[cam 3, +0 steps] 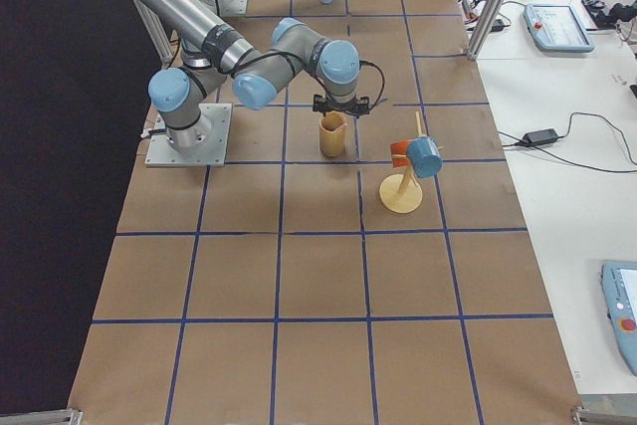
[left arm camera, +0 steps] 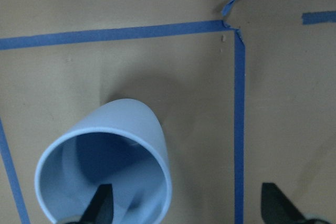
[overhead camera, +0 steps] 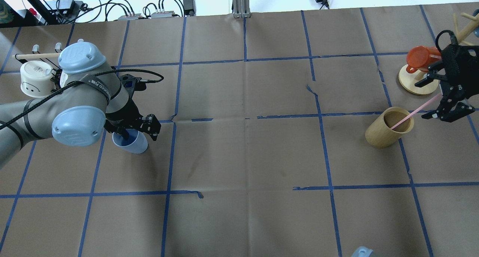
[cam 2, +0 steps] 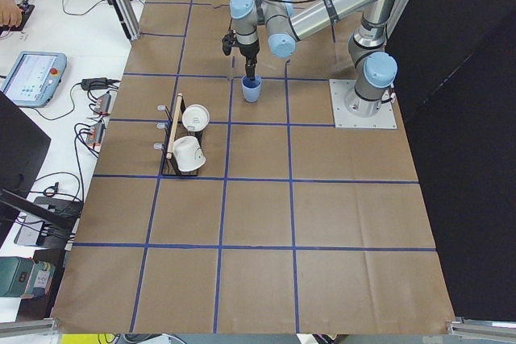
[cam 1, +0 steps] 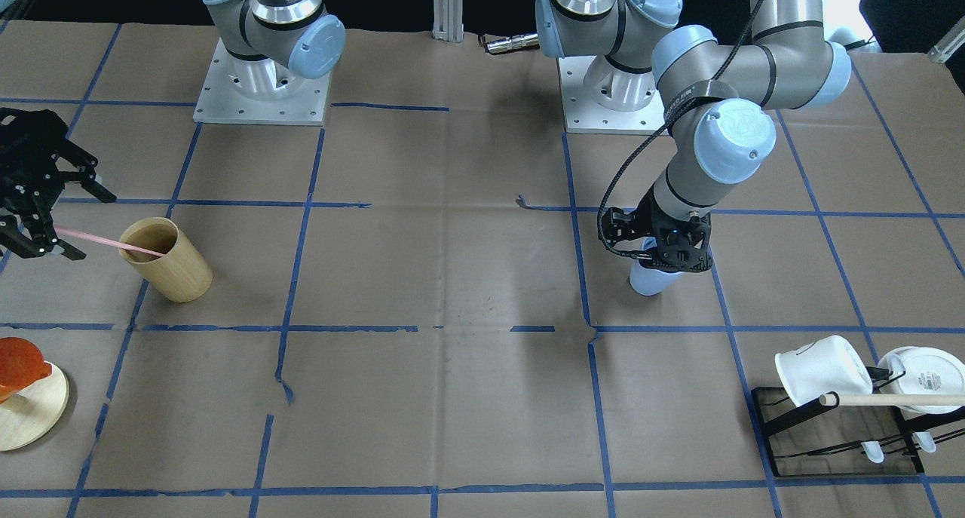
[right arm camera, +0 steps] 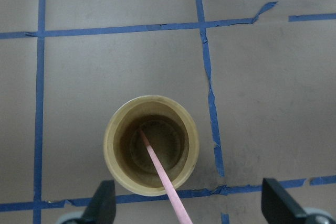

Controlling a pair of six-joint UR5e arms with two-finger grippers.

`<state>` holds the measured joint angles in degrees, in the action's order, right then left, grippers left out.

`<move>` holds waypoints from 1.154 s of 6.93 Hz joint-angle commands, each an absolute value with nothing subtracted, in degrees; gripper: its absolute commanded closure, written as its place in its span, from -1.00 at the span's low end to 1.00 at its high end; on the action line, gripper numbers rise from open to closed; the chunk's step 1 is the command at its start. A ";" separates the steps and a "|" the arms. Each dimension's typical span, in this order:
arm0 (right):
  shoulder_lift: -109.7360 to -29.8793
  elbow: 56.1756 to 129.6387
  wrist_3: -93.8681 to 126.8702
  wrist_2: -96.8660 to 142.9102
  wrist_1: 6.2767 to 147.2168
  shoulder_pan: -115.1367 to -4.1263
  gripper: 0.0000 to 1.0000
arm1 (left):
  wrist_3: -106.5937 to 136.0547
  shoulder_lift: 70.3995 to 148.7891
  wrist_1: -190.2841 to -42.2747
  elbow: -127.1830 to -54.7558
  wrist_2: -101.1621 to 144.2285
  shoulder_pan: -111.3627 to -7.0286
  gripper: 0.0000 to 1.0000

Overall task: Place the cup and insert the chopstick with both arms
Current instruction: 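Grasp the blue cup rim with left gripper while right gripper descends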

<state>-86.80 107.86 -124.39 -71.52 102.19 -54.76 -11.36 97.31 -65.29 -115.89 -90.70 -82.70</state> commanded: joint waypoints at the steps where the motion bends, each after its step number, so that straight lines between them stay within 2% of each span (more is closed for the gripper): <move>1: -85.43 107.67 -129.46 -73.47 102.13 -54.32 -0.90 | -11.08 98.00 -65.04 -115.93 -90.70 -82.71 0.51; 2: -85.26 107.75 -129.38 -74.17 101.95 -54.14 -0.88 | -10.99 98.17 -64.95 -115.84 -90.79 -82.71 0.85; 3: -85.17 107.93 -129.46 -75.14 101.87 -53.97 -0.88 | -10.99 98.17 -64.95 -115.40 -90.79 -82.71 1.00; 6: -85.17 108.02 -129.11 -76.99 101.95 -53.26 -0.82 | -6.90 96.86 -64.34 -114.09 -88.78 -83.75 1.00; 7: -85.17 108.02 -128.68 -76.99 101.95 -53.26 -0.70 | -1.46 97.46 -65.21 -111.38 -87.12 -85.50 1.00; 8: -85.17 108.02 -128.50 -76.99 101.87 -53.26 -0.39 | 3.81 98.08 -64.17 -109.88 -86.84 -90.65 1.00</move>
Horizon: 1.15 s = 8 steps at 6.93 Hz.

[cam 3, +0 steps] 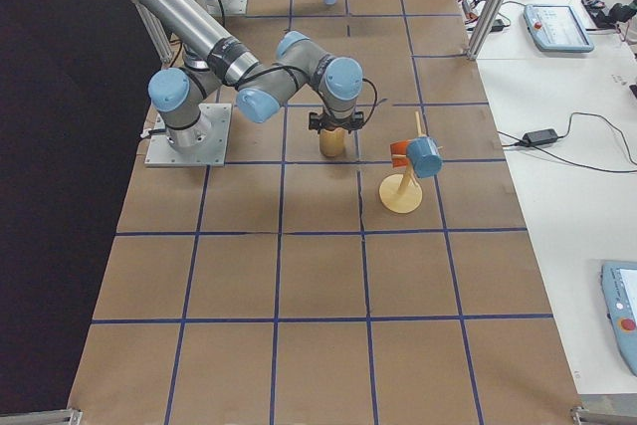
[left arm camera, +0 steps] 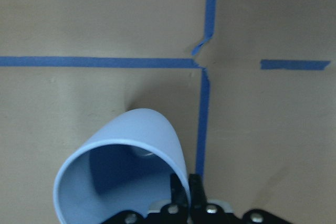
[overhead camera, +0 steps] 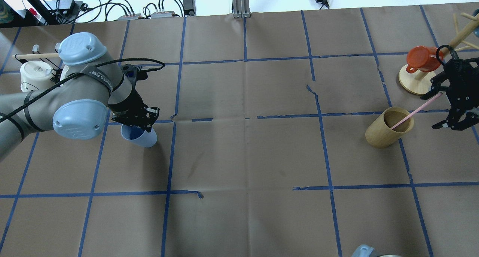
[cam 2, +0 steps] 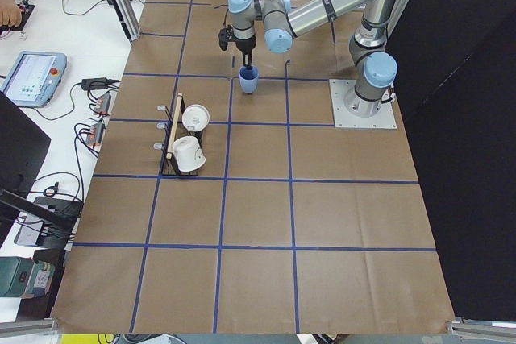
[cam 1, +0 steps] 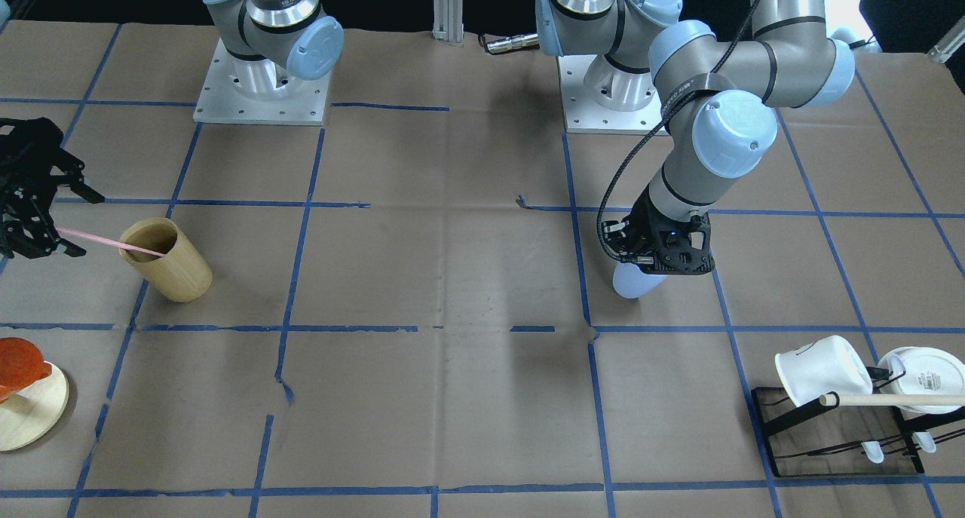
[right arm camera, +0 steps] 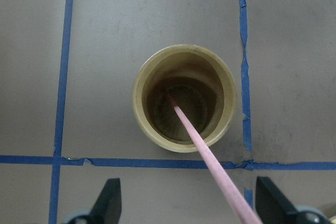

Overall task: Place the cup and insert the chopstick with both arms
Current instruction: 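Grasp the blue cup rim with left gripper while right gripper descends, then carry the blue cup with the left gripper to table center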

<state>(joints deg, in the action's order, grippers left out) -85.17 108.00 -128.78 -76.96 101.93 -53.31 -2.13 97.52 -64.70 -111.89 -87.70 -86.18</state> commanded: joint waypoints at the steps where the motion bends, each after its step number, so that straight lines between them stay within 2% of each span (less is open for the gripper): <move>1: -85.25 107.93 -128.50 -76.99 101.87 -53.26 -0.32 | 9.09 98.78 -64.25 -107.86 -86.75 -95.14 1.00; 3: -85.43 108.10 -128.50 -76.91 101.60 -53.26 -0.25 | 17.80 104.38 -64.42 -100.33 -86.83 -104.36 1.00; 5: -85.69 107.84 -128.50 -76.90 101.43 -53.26 0.09 | 22.67 111.06 -67.05 -92.14 -86.58 -110.64 1.00; 8: -85.87 107.40 -128.41 -76.47 101.43 -53.26 0.46 | 22.15 115.13 -65.66 -89.66 -84.99 -112.50 1.00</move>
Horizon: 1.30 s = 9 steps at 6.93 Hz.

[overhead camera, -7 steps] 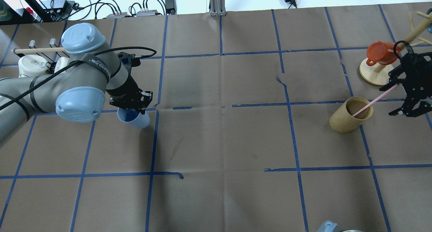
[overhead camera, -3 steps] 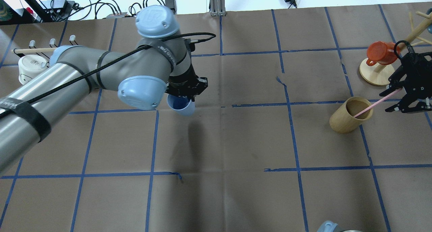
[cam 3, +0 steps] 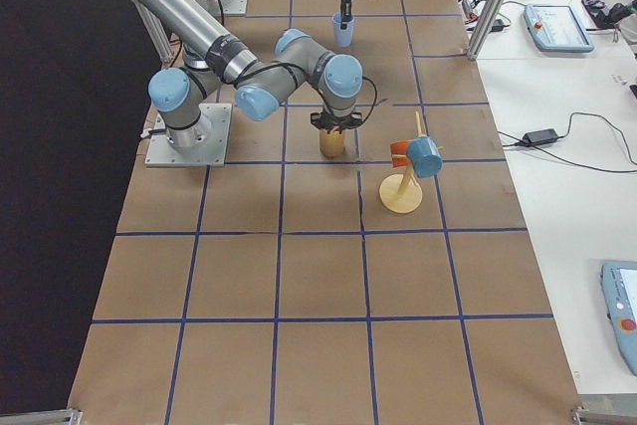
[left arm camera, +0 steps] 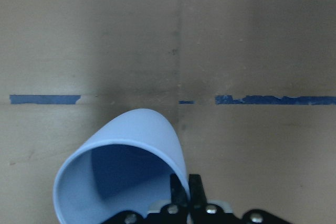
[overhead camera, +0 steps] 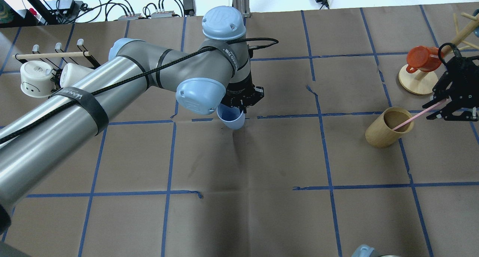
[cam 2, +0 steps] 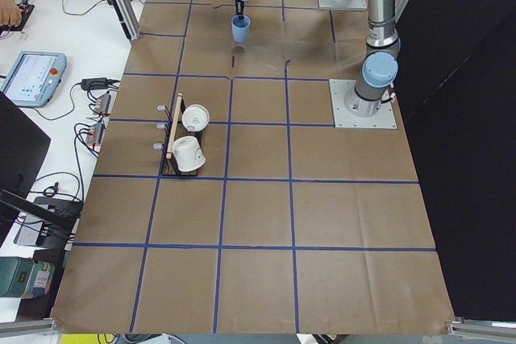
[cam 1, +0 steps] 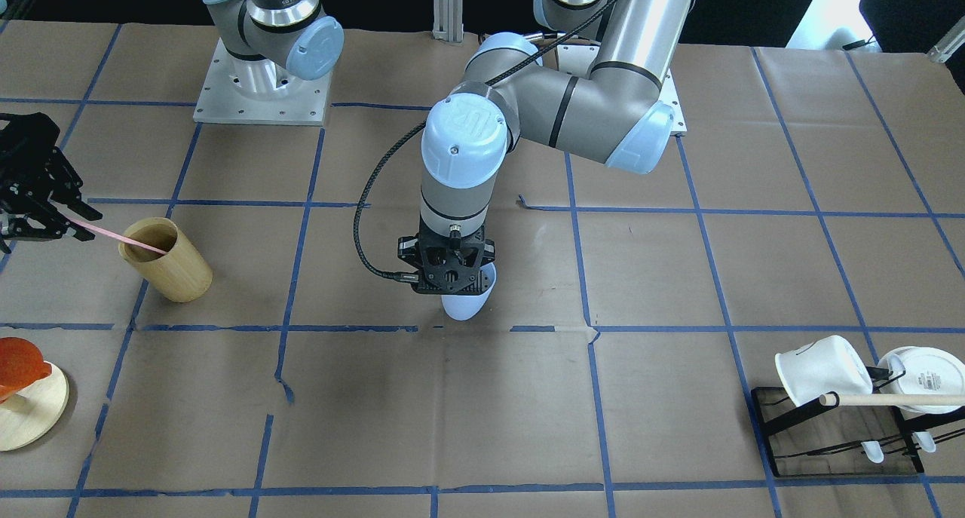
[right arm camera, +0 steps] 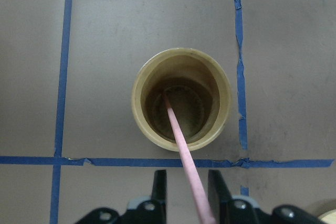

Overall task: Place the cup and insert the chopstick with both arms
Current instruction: 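Carry the blue cup with the left gripper to table center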

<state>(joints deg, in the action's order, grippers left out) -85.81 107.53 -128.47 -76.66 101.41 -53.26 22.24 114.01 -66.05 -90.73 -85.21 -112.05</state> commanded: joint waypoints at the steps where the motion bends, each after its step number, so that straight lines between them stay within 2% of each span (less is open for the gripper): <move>1: -85.96 107.40 -128.15 -76.46 101.43 -53.35 0.53 | 22.15 116.44 -62.35 -89.47 -84.99 -112.76 1.00; 2: -85.96 107.32 -125.10 -76.90 101.43 -53.35 0.60 | 22.24 117.67 -59.62 -89.39 -84.90 -113.02 0.99; 3: -86.31 107.14 -124.81 -76.99 101.60 -53.35 0.71 | 22.24 117.86 -59.59 -89.38 -85.16 -113.55 0.82; 4: -86.40 107.14 -124.80 -76.99 101.86 -53.35 0.80 | 22.24 117.77 -59.59 -89.47 -85.86 -114.08 0.57; 5: -86.48 107.14 -124.80 -76.99 101.87 -53.35 0.87 | 20.93 118.03 -59.07 -89.39 -85.87 -114.08 -0.79; 7: -86.83 106.44 -124.72 -76.91 101.52 -53.44 0.92 | 18.82 114.72 -59.06 -89.30 -85.78 -114.17 -0.84; 9: -87.19 104.16 -121.49 -76.82 100.90 -53.70 0.96 | 14.09 108.23 -61.94 -89.12 -85.52 -113.12 -0.89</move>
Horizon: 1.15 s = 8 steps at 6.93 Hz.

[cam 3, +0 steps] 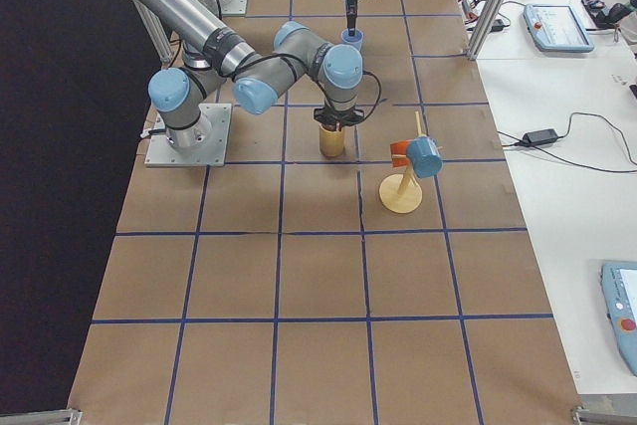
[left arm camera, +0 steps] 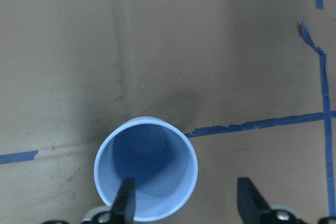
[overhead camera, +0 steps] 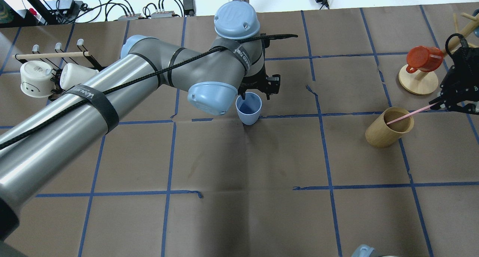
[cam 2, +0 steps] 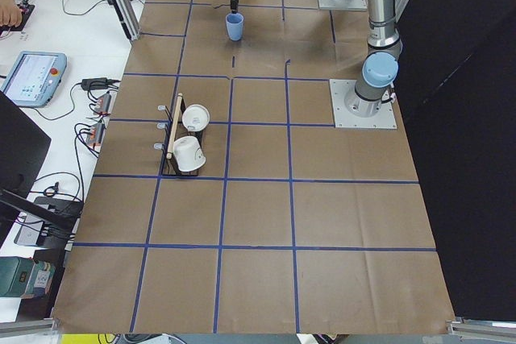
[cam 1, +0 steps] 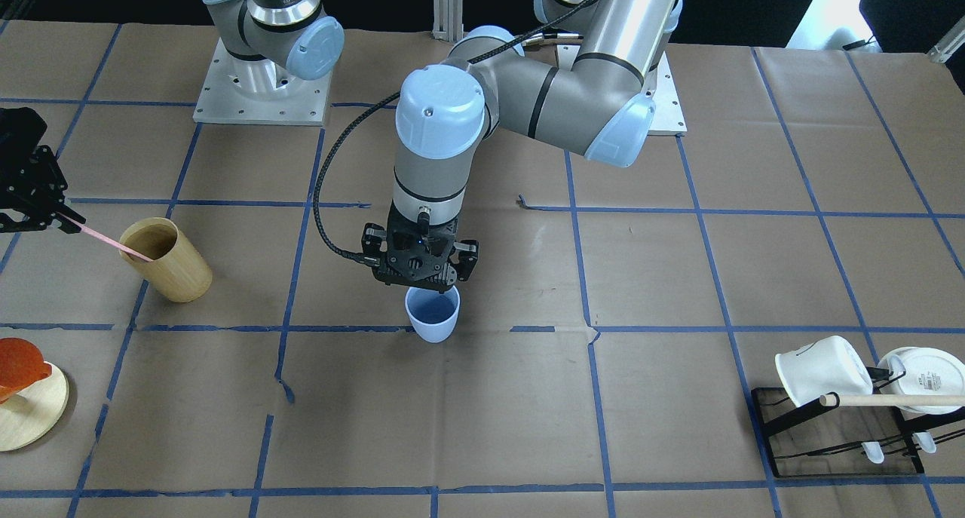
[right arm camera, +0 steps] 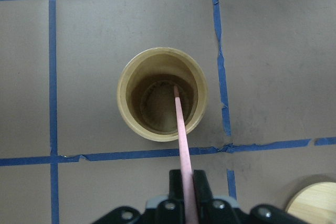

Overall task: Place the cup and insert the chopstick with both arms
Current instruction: 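Open the left gripper and lift it away while the right gripper grasps the pink stick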

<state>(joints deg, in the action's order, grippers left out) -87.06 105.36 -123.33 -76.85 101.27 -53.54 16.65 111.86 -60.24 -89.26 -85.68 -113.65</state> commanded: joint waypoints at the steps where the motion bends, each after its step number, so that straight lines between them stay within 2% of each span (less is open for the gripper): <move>1: -87.27 103.19 -121.29 -76.82 100.81 -53.70 0.97 | 10.58 104.45 -67.27 -88.77 -85.34 -111.29 -0.99; 4: -87.36 97.67 -119.63 -76.03 95.47 -54.84 0.97 | 5.71 93.72 -82.84 -88.59 -86.83 -102.09 -1.00; 5: -87.45 96.08 -117.18 -76.11 94.14 -55.02 0.97 | 5.71 92.47 -83.84 -88.33 -87.10 -98.65 -1.00; 8: -88.85 89.06 -110.25 -76.11 87.56 -59.30 0.97 | 6.33 91.58 -91.90 -85.89 -88.67 -97.47 -1.00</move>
